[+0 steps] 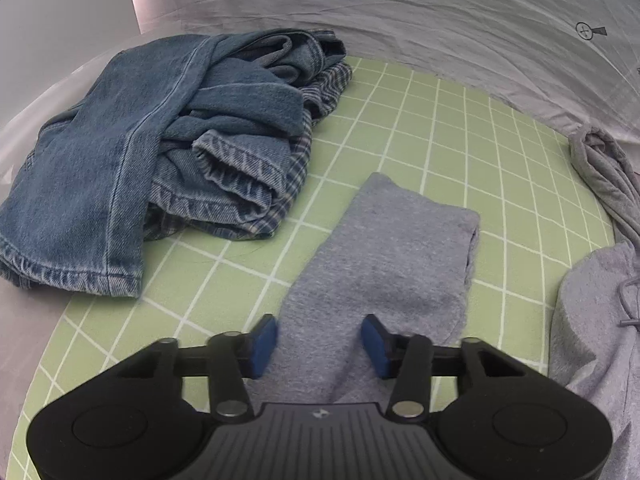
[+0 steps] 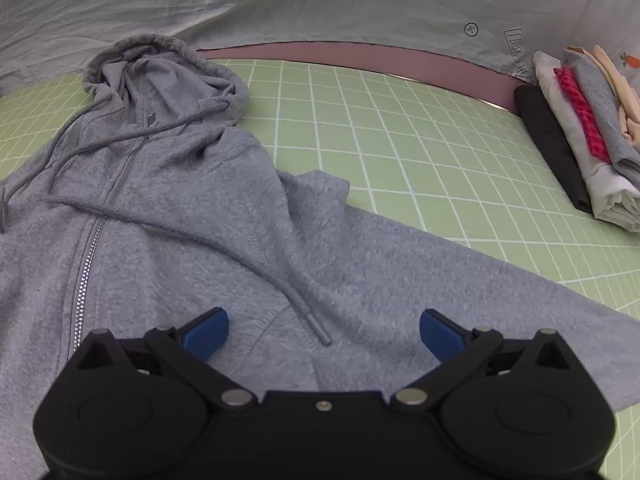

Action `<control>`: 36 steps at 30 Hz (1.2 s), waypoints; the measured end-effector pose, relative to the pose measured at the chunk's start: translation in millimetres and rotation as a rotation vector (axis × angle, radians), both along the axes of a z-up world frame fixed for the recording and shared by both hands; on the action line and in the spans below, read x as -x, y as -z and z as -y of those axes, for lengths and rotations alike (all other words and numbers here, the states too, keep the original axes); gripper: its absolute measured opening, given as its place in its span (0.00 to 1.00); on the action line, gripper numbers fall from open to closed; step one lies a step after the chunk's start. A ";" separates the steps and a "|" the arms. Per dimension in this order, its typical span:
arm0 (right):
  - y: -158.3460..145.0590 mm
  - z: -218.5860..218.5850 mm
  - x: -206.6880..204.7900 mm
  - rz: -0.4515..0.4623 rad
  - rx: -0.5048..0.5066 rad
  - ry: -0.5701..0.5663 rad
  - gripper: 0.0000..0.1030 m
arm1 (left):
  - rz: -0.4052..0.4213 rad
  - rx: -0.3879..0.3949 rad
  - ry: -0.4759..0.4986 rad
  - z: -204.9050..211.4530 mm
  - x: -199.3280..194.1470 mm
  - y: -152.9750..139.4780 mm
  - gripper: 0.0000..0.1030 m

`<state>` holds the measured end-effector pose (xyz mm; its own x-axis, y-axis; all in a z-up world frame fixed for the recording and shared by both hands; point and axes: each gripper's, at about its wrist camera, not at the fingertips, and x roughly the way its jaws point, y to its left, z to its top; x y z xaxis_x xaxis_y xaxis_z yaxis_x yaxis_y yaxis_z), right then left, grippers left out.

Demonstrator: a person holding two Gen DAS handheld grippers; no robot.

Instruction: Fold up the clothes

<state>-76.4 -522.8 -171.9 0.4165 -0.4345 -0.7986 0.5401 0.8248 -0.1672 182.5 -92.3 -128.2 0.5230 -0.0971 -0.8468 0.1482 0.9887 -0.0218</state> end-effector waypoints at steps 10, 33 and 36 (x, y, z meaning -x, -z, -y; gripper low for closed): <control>-0.8 -0.7 4.8 0.008 0.003 -0.018 1.00 | 0.006 -0.055 -0.341 -64.9 51.7 -0.8 0.04; 0.4 -0.2 6.7 0.013 -0.027 0.001 1.00 | 0.032 -0.049 -0.466 -149.6 55.5 12.3 0.68; 0.5 -1.2 8.3 0.012 -0.030 0.007 1.00 | 0.037 -0.031 -0.471 -152.8 46.7 13.7 0.68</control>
